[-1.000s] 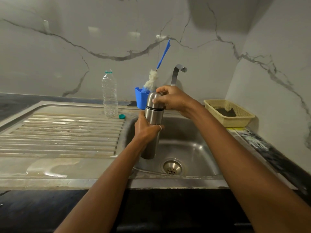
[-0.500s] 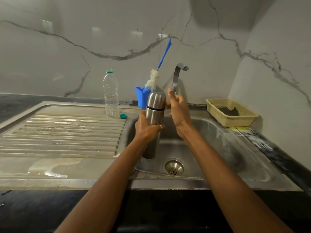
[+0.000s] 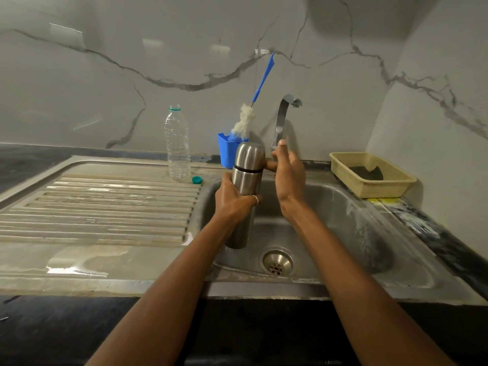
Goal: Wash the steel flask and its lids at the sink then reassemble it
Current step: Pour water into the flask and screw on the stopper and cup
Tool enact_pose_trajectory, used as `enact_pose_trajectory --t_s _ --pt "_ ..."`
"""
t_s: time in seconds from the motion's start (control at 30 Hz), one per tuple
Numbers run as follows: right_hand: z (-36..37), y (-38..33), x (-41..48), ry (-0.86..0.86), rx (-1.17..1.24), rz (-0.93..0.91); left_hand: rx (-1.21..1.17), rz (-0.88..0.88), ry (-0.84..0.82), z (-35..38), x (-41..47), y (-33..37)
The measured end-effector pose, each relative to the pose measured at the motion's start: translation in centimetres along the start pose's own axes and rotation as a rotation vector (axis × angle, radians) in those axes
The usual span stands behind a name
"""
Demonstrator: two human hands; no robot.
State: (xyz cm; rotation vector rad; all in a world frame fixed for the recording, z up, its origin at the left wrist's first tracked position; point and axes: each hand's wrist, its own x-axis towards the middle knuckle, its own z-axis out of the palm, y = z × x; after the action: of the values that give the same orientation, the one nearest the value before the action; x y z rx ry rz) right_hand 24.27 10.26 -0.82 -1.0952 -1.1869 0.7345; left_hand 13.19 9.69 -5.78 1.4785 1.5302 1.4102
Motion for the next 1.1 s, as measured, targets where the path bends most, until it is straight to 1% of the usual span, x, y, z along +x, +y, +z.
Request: enact_pose_trajectory --t_s 0.07,0.2,0.27,0.37,0.5,0.67,0.73,0.83,0.87,1.0,1.1 --pt "-0.3 0.3 0.2 -0.048 0.018 0.013 0.012 0.002 -0.014 0.0 0.0 -0.1" --pt "-0.3 0.8 0.5 -0.307 0.077 0.025 0.019 -0.002 -0.038 0.0 0.1 -0.1" --pt "-0.3 0.6 0.6 -0.349 0.081 0.015 0.014 -0.005 -0.032 0.1 0.1 -0.1" --pt "0.0 0.2 0.5 -0.354 0.089 0.005 -0.013 -0.017 -0.012 0.1 0.2 -0.1" --pt "0.7 0.4 0.3 -0.313 0.024 -0.021 0.004 -0.015 -0.013 0.1 0.0 -0.1" --pt "0.0 0.4 0.5 -0.384 0.064 -0.002 -0.009 -0.018 -0.016 0.2 -0.1 0.0" --pt "0.2 0.3 0.5 -0.36 0.037 -0.019 -0.009 -0.024 -0.008 0.2 0.0 0.0" --pt "1.0 0.2 0.2 -0.27 -0.011 -0.041 -0.005 -0.011 -0.011 0.2 -0.1 0.1" --pt "1.1 0.3 0.2 -0.269 -0.019 -0.037 -0.005 -0.005 -0.011 0.2 -0.2 0.2" --pt "0.7 -0.2 -0.1 -0.37 0.062 0.007 -0.002 -0.02 0.003 0.1 -0.2 0.2" --pt "0.5 -0.3 -0.1 -0.338 0.046 -0.013 0.003 -0.026 0.0 0.0 -0.1 0.0"
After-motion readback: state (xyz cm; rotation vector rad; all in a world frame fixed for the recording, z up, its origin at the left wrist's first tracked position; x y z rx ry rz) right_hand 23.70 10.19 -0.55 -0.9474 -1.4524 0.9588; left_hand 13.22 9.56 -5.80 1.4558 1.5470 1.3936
